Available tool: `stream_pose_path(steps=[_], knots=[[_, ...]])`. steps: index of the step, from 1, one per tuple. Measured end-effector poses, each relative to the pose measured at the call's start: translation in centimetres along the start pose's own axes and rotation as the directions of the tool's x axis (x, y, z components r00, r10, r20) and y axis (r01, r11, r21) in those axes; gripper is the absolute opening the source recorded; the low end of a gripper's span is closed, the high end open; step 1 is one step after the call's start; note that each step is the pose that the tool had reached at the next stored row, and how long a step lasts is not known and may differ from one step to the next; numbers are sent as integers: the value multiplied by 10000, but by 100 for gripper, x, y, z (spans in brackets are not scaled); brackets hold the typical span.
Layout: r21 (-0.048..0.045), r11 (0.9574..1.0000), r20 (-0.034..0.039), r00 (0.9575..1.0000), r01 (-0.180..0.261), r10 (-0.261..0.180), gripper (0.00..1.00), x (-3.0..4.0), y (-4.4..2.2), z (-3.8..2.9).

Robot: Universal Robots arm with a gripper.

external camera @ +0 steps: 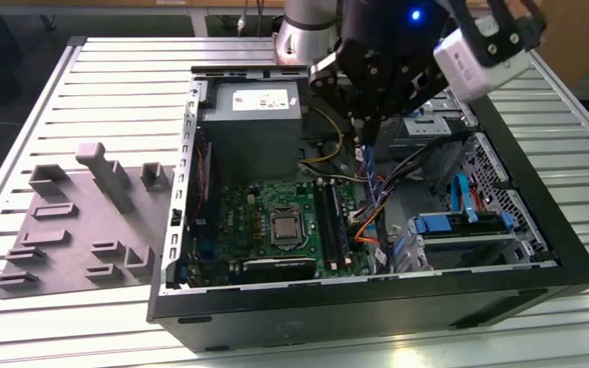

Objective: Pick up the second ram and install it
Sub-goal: 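Insert the second ram into the second slot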

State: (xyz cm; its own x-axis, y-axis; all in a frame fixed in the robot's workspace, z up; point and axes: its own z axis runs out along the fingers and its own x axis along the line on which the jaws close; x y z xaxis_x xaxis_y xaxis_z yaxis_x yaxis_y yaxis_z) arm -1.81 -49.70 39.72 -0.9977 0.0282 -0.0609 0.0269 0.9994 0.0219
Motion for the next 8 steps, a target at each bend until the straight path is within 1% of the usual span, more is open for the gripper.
stream_pose_path(steps=[4, 8], knots=[[0, 10000, 0, 10000, 0, 0, 12, -12, 4, -189], [2, 10000, 0, 10000, 1, -1, 12, -12, 4, -185]])
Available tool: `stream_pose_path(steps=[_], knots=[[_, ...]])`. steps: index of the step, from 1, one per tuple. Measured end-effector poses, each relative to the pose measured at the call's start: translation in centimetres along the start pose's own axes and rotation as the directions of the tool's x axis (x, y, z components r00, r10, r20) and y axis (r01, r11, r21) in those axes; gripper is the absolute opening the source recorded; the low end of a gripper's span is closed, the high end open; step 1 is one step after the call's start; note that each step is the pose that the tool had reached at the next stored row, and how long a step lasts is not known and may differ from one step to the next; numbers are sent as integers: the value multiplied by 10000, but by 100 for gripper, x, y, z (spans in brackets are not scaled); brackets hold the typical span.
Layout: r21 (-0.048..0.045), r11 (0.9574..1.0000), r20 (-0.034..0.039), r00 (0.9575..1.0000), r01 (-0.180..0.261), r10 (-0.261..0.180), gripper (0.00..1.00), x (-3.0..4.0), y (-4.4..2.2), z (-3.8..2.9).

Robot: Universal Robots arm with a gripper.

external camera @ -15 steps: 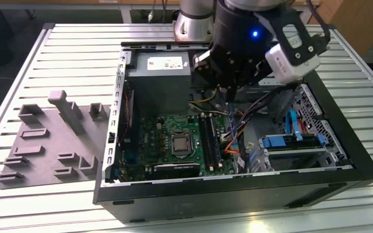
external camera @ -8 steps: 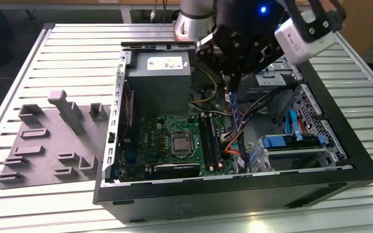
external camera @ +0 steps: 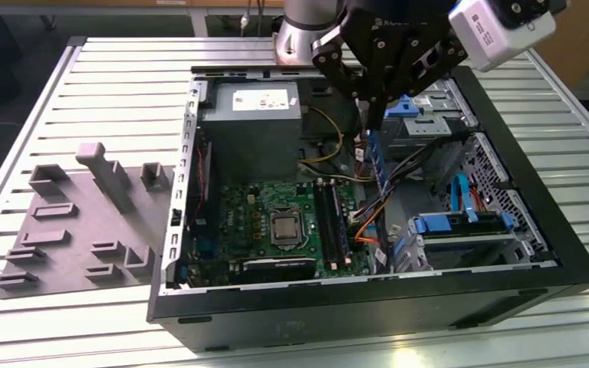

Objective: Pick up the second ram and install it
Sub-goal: 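Insert the second ram into the second slot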

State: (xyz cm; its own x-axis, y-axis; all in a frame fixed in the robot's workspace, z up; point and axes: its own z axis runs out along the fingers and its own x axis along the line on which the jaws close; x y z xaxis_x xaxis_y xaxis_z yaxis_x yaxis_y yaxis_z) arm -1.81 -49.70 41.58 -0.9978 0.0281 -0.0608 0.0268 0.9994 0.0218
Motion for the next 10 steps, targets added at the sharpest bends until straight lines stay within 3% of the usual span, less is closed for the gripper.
stream_pose_path(steps=[10], knots=[[-1, 10000, 0, 10000, 0, 0, 12, 1, 0, 17]])
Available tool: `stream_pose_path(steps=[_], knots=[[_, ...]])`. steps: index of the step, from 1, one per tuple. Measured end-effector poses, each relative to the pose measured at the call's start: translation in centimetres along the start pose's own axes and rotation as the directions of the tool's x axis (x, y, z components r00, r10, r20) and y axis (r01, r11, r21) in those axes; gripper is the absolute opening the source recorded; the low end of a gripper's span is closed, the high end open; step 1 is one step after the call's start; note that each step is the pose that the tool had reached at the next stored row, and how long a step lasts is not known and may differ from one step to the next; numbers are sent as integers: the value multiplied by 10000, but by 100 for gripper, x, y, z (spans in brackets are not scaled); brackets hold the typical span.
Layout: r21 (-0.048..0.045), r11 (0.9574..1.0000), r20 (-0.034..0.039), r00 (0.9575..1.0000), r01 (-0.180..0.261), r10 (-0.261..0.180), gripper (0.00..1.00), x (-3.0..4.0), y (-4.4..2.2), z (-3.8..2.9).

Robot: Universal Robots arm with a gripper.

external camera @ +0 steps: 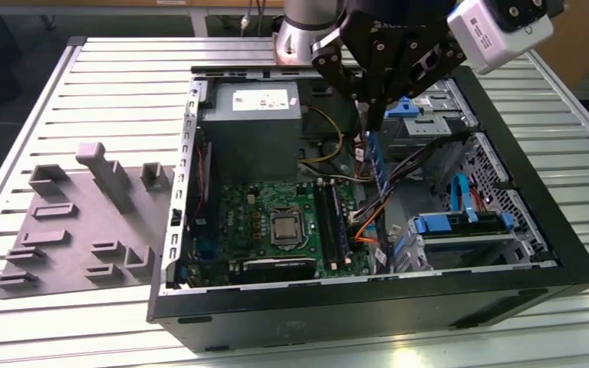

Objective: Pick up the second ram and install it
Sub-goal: 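Insert the second ram into the second slot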

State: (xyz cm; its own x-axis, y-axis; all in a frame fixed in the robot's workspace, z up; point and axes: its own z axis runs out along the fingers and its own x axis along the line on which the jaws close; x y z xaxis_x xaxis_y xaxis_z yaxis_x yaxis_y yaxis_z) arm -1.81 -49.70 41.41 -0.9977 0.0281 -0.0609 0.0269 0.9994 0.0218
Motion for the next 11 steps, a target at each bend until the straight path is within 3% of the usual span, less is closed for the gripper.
stream_pose_path(steps=[11], knots=[[-1, 10000, 0, 10000, 0, 0, 12, 2, -1, 33]])
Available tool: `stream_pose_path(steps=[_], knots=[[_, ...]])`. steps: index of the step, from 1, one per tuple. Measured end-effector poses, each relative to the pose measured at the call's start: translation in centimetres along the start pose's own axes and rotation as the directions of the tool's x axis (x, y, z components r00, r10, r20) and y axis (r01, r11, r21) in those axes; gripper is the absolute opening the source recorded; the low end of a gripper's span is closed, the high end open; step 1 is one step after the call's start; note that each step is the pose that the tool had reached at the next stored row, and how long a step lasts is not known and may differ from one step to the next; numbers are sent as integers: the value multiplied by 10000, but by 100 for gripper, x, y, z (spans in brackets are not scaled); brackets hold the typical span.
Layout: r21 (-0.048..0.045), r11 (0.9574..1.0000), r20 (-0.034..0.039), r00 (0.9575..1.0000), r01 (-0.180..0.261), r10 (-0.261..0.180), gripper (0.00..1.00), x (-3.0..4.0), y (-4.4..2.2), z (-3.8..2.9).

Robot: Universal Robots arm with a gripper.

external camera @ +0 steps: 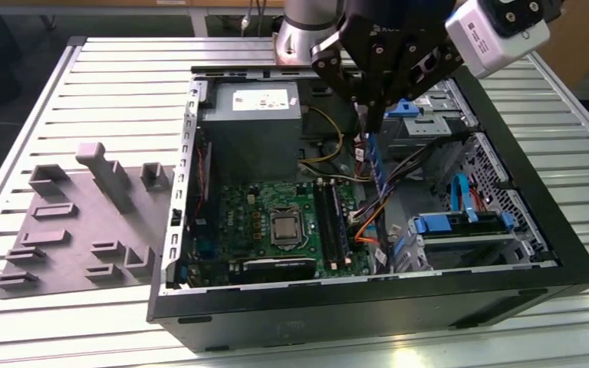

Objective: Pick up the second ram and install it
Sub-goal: 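Insert the second ram into the second slot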

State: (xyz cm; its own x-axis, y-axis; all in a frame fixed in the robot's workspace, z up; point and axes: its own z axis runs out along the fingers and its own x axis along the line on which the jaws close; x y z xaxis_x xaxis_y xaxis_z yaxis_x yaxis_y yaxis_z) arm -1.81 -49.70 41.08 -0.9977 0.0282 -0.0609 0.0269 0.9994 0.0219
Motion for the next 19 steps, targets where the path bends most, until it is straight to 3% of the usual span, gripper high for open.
stream_pose_path(steps=[19], knots=[[1, 10000, -1, 10000, 1, -1, 12, 3, -1, 50]])
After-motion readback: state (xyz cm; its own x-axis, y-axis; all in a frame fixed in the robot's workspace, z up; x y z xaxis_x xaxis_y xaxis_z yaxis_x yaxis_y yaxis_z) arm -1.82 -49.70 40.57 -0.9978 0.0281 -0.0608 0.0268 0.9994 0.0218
